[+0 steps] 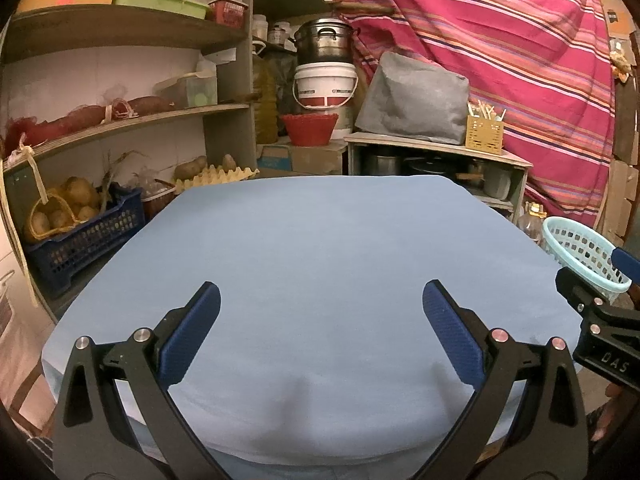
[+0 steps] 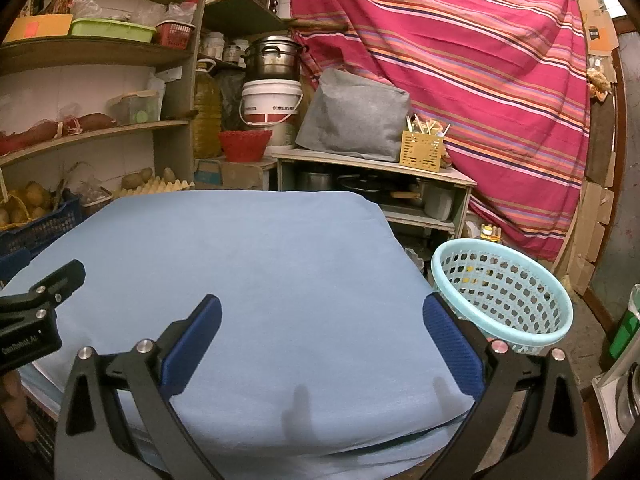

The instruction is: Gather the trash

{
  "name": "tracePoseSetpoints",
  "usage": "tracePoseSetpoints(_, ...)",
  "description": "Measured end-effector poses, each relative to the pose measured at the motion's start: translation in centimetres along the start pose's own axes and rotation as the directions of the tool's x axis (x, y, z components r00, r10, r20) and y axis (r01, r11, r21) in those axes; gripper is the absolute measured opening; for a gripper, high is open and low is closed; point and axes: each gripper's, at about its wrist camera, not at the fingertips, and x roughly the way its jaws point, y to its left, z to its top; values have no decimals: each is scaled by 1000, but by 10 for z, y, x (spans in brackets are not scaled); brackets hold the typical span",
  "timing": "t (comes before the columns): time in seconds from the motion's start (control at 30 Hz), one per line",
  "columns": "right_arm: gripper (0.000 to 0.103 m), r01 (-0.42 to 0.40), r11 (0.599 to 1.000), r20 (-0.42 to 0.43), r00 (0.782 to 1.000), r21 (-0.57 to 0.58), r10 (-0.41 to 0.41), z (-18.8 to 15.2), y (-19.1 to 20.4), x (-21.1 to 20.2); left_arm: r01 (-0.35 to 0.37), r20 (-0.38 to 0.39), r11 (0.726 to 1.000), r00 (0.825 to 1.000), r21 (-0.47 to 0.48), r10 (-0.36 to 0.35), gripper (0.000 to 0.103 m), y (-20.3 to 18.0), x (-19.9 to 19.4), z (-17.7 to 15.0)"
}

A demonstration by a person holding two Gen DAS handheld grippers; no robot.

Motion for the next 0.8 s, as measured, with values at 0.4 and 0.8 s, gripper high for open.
tracePoseSetpoints(0.4, 98, -1, 1000, 0, 1000, 0, 1, -2, 5, 0, 0, 1, 1000, 1000, 1, 0, 98, -1, 1, -1)
tracePoseSetpoints(0.8, 98, -1, 1000, -2, 1000, 0, 1, -1, 6, 1, 1, -1, 1000, 1000, 0, -1, 98, 0, 2, 0)
